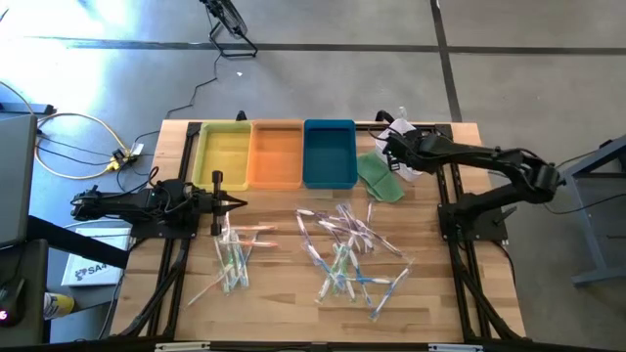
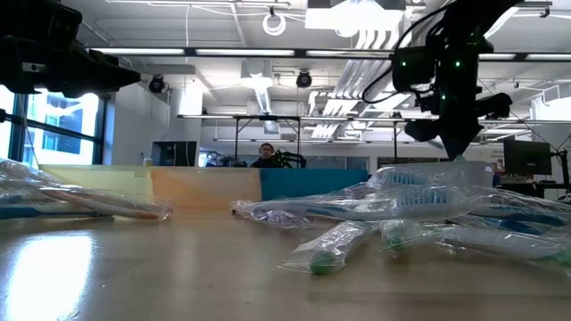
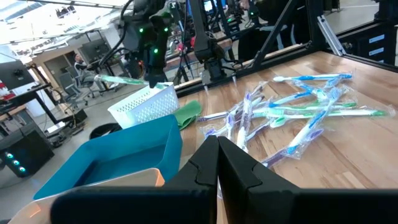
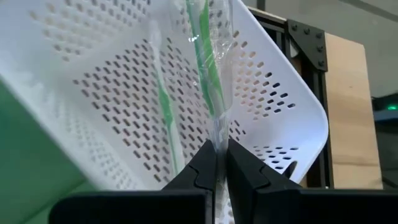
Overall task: Pick & Place Toothbrushes
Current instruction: Put the green toothbrush into the white bin, then put the purple toothbrush into the blue bin
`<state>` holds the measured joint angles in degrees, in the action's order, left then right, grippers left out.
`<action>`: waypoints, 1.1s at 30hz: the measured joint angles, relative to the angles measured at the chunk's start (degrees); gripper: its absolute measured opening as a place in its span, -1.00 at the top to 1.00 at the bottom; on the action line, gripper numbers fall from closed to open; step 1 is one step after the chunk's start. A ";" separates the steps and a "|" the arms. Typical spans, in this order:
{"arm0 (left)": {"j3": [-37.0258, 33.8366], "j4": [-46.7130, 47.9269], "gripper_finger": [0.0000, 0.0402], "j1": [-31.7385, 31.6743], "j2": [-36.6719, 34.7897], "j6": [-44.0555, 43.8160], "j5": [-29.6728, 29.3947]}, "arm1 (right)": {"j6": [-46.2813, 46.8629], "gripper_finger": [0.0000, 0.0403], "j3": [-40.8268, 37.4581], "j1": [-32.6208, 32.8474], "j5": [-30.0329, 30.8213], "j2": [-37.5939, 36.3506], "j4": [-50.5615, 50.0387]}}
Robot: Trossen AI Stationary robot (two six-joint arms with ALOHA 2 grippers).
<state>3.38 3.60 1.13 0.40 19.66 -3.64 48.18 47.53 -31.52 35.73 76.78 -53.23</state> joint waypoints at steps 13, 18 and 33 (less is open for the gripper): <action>0.00 0.61 1.00 0.01 0.01 -0.01 0.11 | -0.38 0.89 0.00 -2.41 -1.67 5.30 0.46; 0.01 0.68 1.00 0.00 0.01 0.00 0.15 | -0.46 0.69 0.00 -2.39 -1.46 5.30 0.48; 0.02 0.79 1.00 0.01 0.00 0.00 0.21 | -10.19 0.62 0.00 -1.80 -5.64 1.79 1.51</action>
<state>3.39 4.38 1.14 0.39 19.66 -3.42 37.99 47.53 -33.32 30.08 78.57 -51.72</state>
